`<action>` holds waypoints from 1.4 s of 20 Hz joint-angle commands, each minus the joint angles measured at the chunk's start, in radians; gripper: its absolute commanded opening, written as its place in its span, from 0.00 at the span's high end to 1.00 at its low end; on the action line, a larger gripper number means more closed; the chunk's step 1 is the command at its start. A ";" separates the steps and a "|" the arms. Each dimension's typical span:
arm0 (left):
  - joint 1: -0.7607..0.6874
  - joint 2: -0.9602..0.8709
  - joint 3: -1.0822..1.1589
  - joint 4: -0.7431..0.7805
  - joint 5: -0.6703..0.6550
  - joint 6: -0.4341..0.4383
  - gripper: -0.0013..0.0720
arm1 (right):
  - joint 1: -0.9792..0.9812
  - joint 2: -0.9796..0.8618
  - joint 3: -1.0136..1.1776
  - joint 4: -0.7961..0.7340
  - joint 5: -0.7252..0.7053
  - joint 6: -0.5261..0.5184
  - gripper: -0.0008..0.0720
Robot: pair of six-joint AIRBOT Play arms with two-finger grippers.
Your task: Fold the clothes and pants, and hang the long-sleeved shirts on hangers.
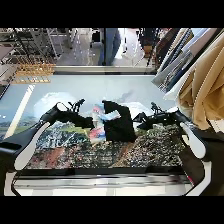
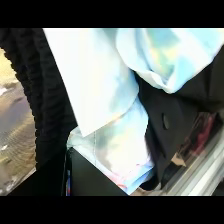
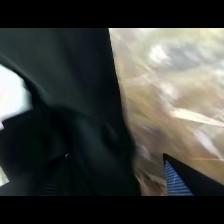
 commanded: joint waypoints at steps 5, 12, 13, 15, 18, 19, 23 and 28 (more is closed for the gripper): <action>-0.002 -0.014 0.040 -0.010 -0.061 -0.036 0.96 | 0.138 -0.229 0.261 0.071 0.197 0.021 0.69; 0.016 0.182 0.055 -0.011 -0.319 -0.036 0.96 | 0.126 0.132 0.343 -0.126 0.264 0.202 0.97; 0.015 0.235 0.054 -0.011 -0.322 -0.036 0.96 | 0.113 0.218 0.356 -0.160 0.267 0.225 0.97; 0.015 0.336 0.054 -0.015 -0.322 -0.036 0.96 | 0.065 0.353 0.402 -0.246 0.267 0.289 0.97; 0.015 0.459 0.054 -0.014 -0.354 -0.036 0.96 | -0.085 0.477 0.475 -0.295 0.346 0.359 0.97; 0.016 0.486 0.054 -0.014 -0.379 -0.035 0.96 | -0.161 0.517 0.479 -0.296 0.379 0.369 0.97; 0.016 0.543 0.054 -0.014 -0.486 -0.034 0.96 | -0.551 0.648 0.467 -0.329 0.567 0.336 0.97; 0.016 0.540 0.052 -0.009 -0.501 0.034 0.96 | -1.206 0.795 0.193 -0.349 0.605 0.318 0.97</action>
